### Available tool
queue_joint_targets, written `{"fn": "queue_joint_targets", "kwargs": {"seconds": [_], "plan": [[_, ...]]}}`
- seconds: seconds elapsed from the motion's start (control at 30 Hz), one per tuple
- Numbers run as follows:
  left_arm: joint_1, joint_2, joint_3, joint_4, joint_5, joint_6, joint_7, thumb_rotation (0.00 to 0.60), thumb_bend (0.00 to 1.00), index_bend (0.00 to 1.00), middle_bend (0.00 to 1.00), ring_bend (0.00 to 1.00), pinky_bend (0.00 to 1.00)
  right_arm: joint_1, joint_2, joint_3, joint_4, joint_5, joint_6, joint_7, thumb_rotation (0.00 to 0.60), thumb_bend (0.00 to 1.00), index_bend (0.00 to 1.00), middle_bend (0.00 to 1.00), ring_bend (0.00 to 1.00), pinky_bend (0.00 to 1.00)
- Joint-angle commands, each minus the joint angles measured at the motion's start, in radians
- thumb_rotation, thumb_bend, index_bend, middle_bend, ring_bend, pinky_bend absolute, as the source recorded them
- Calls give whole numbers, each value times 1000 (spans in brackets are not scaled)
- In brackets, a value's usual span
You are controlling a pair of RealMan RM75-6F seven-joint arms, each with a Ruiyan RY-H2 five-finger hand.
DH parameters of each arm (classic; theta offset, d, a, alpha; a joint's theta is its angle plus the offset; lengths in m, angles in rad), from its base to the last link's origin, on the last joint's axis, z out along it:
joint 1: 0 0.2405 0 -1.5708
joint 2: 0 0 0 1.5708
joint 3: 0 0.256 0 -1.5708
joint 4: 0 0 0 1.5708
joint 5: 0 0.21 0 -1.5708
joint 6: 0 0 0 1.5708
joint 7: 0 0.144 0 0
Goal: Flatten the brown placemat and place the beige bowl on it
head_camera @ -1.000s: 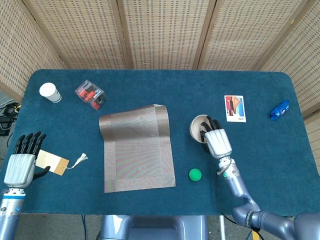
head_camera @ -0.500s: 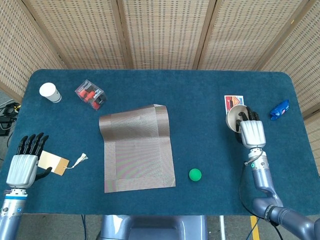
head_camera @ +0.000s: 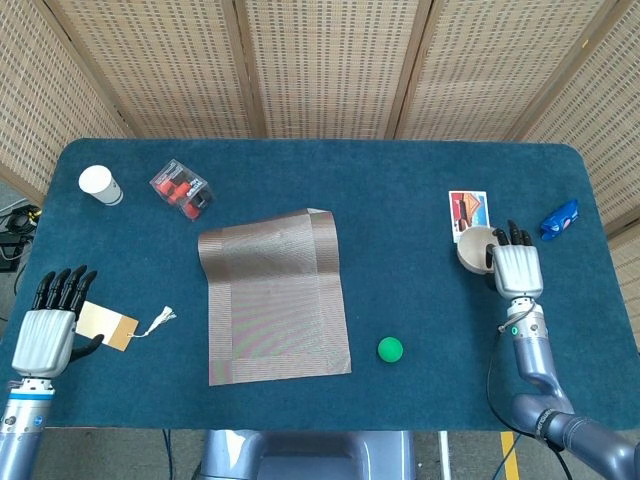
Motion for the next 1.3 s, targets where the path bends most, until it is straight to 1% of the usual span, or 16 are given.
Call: {"fn": "queue_joint_targets", "kwargs": {"seconds": [0.03, 0.17, 0.23, 0.37, 0.43, 0.5, 0.53, 0.6, 0.7, 0.83, 1.03, 1.13, 1.23, 1.3], "plan": [[1, 2, -1, -2, 0, 2, -3, 600, 169, 65, 0, 0, 0, -1, 4, -1, -7, 14, -9, -11, 600, 372, 588, 264, 93, 203], [2, 5, -1, -5, 3, 5, -5, 600, 169, 64, 0, 0, 0, -8, 11, -6, -18, 19, -6, -17, 600, 338, 554, 239, 73, 191], [2, 6, 0, -7, 4, 6, -5, 600, 169, 65, 0, 0, 0, -13, 18, -9, -31, 16, 1, -15, 600, 325, 519, 212, 53, 182], [3, 8, -1, -10, 5, 7, -8, 600, 169, 64, 0, 0, 0, -35, 45, -19, -91, -17, 44, 21, 600, 307, 456, 161, 21, 163], [3, 10, -1, -11, 5, 7, -9, 600, 169, 64, 0, 0, 0, -54, 72, -31, -150, -50, 72, 65, 600, 284, 411, 136, 10, 159], [4, 11, -1, -13, 5, 8, -10, 600, 168, 64, 0, 0, 0, -73, 113, -52, -231, -98, 88, 136, 600, 263, 383, 126, 6, 154], [5, 12, 1, -14, 7, 8, -10, 600, 169, 64, 0, 0, 0, -84, 148, -72, -297, -138, 86, 202, 600, 249, 372, 122, 5, 149], [6, 13, 2, -16, 9, 11, -10, 600, 169, 64, 0, 0, 0, -90, 202, -103, -378, -196, 70, 288, 600, 232, 357, 110, 2, 140], [8, 15, 5, -20, 15, 14, -9, 600, 168, 64, 0, 0, 0, -88, 274, -150, -465, -288, 52, 363, 600, 227, 334, 84, 0, 131], [11, 16, 8, -23, 24, 23, -7, 600, 169, 64, 0, 0, 0, -83, 317, -190, -522, -355, 46, 344, 600, 226, 325, 75, 0, 122], [15, 19, 8, -27, 30, 34, -6, 600, 169, 64, 0, 0, 0, -76, 342, -223, -601, -373, 14, 278, 600, 225, 322, 74, 0, 119], [15, 19, 9, -27, 34, 34, -5, 600, 169, 64, 0, 0, 0, -64, 307, -237, -635, -370, -20, 227, 600, 225, 323, 81, 0, 120], [14, 19, 8, -25, 30, 29, -11, 600, 168, 64, 0, 0, 0, -56, 276, -245, -644, -354, -44, 175, 600, 226, 324, 86, 0, 120], [13, 19, 7, -22, 29, 27, -13, 600, 169, 64, 0, 0, 0, -51, 258, -244, -645, -344, -55, 165, 600, 225, 324, 87, 0, 120]]}}
